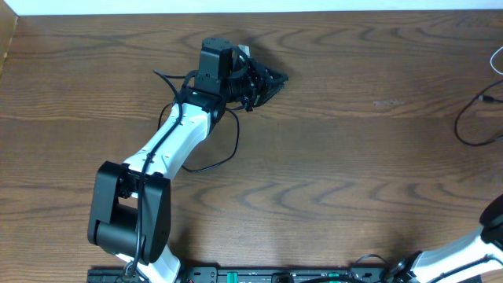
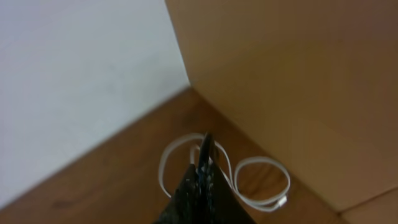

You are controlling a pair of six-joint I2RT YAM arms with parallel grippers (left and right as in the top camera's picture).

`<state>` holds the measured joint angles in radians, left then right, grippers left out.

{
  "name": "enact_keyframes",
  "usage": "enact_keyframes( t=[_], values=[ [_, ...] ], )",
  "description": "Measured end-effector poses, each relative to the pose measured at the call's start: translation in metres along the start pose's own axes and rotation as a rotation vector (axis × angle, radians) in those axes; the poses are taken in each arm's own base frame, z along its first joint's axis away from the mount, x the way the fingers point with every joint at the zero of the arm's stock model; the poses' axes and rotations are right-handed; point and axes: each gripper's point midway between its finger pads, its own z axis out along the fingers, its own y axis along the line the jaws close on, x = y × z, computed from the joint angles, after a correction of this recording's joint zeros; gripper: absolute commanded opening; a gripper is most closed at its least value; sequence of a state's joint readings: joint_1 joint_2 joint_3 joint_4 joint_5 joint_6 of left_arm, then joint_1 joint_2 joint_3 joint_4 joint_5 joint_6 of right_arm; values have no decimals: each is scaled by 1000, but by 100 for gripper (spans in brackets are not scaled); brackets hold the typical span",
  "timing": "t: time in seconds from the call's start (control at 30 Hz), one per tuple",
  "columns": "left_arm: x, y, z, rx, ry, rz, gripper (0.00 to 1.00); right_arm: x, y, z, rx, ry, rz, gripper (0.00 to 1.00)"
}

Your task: Untangle cables

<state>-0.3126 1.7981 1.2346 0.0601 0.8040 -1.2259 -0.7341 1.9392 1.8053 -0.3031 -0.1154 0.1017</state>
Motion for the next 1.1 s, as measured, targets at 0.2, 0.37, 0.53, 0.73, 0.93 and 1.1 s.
enact_keyframes(
  t=[0.2,0.37,0.53,0.73,0.93,1.1],
  values=[
    [0,0,0,-1,-2,-1,23,67,-14,39,30,174,16,99],
    [-1,0,0,-2,-5,0,23,80,-19,40,55,217,29,99],
    [-3,1,0,-5,-18,0,23,85,-19,27,77,262,77,99],
    [-4,1,0,-7,-24,0,23,66,-1,-27,44,301,111,99],
    [-4,1,0,-7,-24,4,23,37,30,-79,-13,266,97,99],
    [-4,1,0,-7,-24,23,23,69,52,-93,-67,411,95,99]
  ],
)
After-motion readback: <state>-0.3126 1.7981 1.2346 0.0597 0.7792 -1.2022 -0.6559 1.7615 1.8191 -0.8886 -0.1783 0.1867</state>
